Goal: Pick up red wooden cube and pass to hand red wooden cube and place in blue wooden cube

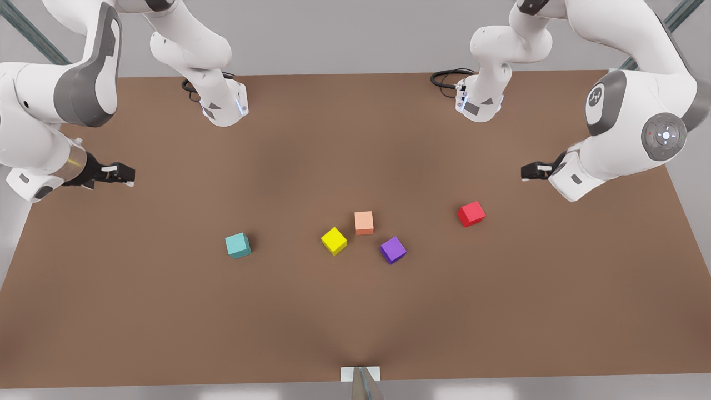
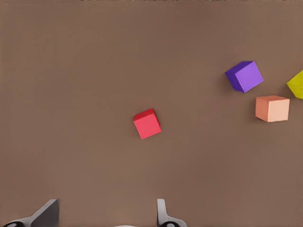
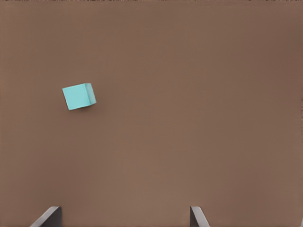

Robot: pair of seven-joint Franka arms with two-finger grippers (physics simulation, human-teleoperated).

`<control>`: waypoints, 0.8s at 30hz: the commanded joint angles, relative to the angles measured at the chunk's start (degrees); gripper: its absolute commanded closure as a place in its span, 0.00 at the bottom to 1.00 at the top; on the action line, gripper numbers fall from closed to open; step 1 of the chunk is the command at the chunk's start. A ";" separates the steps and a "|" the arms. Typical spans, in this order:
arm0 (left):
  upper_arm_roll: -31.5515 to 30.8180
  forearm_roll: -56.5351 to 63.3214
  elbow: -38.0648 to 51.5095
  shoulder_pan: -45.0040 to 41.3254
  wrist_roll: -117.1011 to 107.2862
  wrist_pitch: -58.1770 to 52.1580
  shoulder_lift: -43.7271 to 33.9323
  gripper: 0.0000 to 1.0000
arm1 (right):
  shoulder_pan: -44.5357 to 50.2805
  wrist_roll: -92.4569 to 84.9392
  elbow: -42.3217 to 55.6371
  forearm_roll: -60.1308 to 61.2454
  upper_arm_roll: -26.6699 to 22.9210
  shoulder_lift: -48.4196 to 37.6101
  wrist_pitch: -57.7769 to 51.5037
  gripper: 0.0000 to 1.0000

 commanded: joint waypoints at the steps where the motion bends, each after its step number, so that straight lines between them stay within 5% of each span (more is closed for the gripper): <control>1: -0.01 -0.14 -0.06 0.09 -1.93 1.04 -0.13 0.00 | -0.05 -1.23 -0.20 -0.06 0.01 -0.04 1.09 0.00; 3: -0.10 -1.54 -4.95 -0.09 -2.28 3.40 -0.05 0.00 | -0.05 -1.05 -0.28 0.11 0.01 -0.04 1.09 0.00; 5: -0.10 -5.94 -18.14 -2.63 -13.14 19.90 0.48 0.00 | -0.05 -1.05 -0.55 0.29 0.01 0.05 1.18 0.00; 10: -0.45 -8.31 -31.69 -8.61 -36.55 47.44 7.34 0.00 | 0.04 -1.31 -1.16 0.29 0.01 1.11 1.09 0.00; 18: 1.13 -8.23 -41.80 -6.86 -41.74 52.20 7.16 0.00 | -0.05 -1.31 -1.60 0.55 0.01 1.46 1.18 0.00; 24: 1.13 -6.03 -44.53 -5.19 -24.51 52.11 7.34 0.00 | -0.13 -1.31 -2.04 0.64 0.01 1.81 1.44 0.00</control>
